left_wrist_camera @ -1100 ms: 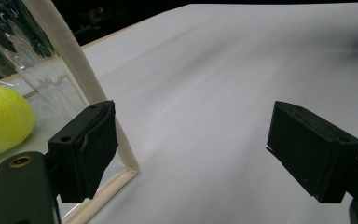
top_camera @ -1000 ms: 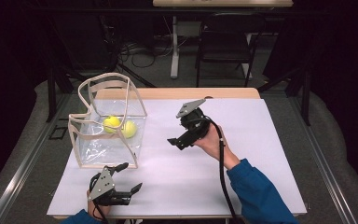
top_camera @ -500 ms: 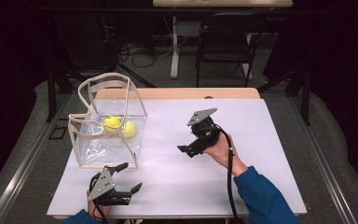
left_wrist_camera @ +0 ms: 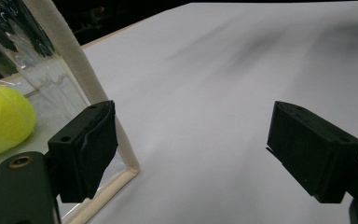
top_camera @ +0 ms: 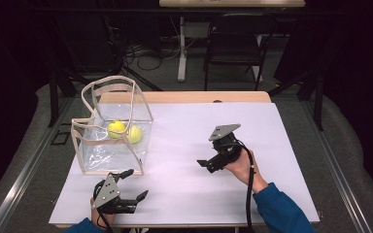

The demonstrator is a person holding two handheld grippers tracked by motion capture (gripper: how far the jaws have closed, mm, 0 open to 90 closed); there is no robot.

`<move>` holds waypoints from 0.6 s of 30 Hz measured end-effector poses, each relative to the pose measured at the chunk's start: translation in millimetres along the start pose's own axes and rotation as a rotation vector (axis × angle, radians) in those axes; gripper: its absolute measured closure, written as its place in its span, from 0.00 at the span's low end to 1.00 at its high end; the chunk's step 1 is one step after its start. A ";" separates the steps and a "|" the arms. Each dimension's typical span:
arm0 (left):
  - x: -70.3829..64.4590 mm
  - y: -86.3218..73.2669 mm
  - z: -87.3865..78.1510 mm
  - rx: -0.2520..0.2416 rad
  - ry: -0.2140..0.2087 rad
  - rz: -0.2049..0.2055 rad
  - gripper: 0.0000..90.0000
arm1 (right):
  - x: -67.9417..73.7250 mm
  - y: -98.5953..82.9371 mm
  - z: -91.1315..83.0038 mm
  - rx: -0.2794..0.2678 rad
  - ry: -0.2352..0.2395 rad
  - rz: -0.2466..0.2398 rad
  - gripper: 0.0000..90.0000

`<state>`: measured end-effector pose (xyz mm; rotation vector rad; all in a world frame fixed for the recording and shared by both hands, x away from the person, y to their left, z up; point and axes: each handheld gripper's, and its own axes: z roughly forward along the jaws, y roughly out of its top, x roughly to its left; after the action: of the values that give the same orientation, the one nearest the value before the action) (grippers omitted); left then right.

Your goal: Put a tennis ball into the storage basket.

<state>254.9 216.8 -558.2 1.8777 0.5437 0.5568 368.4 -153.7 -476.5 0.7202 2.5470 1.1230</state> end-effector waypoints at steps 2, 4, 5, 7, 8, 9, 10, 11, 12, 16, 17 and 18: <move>0.0 0.0 0.0 0.000 0.000 0.000 0.18 | -0.1 -2.5 -1.5 -0.001 -0.002 0.000 0.00; 0.0 0.0 0.0 0.000 0.000 0.000 0.18 | -0.1 -2.5 -1.5 -0.001 -0.002 0.000 0.00; -0.2 0.0 0.2 0.000 0.001 -0.001 0.18 | -0.1 -2.5 -1.5 -0.001 -0.002 0.000 0.00; -0.2 0.0 0.2 0.000 0.001 -0.001 0.18 | -0.8 -20.1 -10.7 -0.010 -0.024 0.015 0.00; -0.1 0.0 0.1 0.001 0.001 -0.001 0.18 | -0.8 -20.1 -10.7 -0.010 -0.024 0.015 0.00; -0.1 0.0 0.3 0.001 0.001 0.000 0.18 | -1.1 -30.0 -14.6 -0.019 -0.031 0.027 0.00; -0.1 0.1 0.2 0.001 0.001 -0.001 0.18 | -1.0 -33.5 -15.6 -0.022 -0.033 0.031 0.00; 0.0 0.1 0.2 0.001 0.001 0.000 0.18 | -0.8 -36.8 -16.4 -0.020 -0.037 0.034 0.00; 0.0 0.0 0.3 0.002 0.004 0.000 0.18 | -0.5 -40.3 -17.3 -0.021 -0.038 0.037 0.00; -0.1 0.1 0.3 0.002 0.004 -0.001 0.18 | 0.6 -52.7 -20.8 -0.030 -0.046 0.049 0.00; 0.0 0.1 0.1 0.002 0.003 0.000 0.18 | 0.8 -55.6 -21.8 -0.030 -0.049 0.049 0.00; -0.1 0.1 0.0 0.003 0.003 -0.001 0.18 | 1.1 -58.5 -22.9 -0.029 -0.053 0.051 0.00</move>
<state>254.7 216.8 -558.1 1.8790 0.5480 0.5588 338.3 -200.9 -505.0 0.8014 2.4762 1.1386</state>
